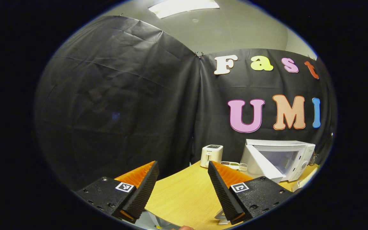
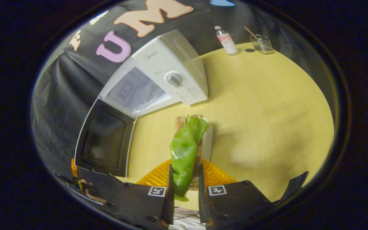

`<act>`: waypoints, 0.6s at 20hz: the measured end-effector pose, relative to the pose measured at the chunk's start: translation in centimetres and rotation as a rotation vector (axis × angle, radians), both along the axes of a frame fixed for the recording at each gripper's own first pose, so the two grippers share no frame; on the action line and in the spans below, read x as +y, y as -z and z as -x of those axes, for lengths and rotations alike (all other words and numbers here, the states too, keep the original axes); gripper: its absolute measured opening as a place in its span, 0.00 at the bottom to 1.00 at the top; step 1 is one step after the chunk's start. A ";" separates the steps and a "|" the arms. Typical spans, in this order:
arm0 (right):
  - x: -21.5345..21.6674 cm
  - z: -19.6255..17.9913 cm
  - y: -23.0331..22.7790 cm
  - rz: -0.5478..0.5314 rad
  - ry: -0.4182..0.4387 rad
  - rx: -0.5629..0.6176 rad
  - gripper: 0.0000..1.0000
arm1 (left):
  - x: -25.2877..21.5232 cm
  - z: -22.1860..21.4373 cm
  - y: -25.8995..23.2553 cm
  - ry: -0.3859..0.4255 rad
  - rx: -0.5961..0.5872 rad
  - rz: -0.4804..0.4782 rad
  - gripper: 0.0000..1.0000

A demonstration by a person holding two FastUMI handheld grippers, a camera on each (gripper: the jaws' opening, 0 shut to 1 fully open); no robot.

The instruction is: Open the microwave oven with the left hand, put the food in, and close the microwave oven.

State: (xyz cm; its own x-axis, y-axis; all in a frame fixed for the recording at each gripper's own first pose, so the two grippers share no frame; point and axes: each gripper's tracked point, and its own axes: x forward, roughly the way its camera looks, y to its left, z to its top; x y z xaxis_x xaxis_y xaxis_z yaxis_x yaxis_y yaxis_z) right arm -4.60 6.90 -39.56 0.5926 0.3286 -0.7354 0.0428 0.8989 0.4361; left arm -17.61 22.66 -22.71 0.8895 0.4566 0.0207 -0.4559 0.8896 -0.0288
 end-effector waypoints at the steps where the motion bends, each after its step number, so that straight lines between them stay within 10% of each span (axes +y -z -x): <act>1: 0.2 0.2 -0.8 -0.007 -0.001 -0.037 0.33 | 0.1 0.0 0.0 -0.008 0.003 -0.003 0.94; 12: 7.4 2.3 -5.8 -0.142 0.064 -0.406 0.33 | 0.9 0.3 0.6 -0.029 0.037 -0.016 0.94</act>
State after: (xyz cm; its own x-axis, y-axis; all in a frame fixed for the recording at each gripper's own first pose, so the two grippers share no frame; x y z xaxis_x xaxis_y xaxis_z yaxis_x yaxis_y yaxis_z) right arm -6.88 14.25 -33.75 0.8471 0.3624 -0.3887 -0.1036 0.8300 0.5480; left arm -17.90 23.51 -23.27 0.8759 0.4824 -0.0047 -0.4824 0.8759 0.0027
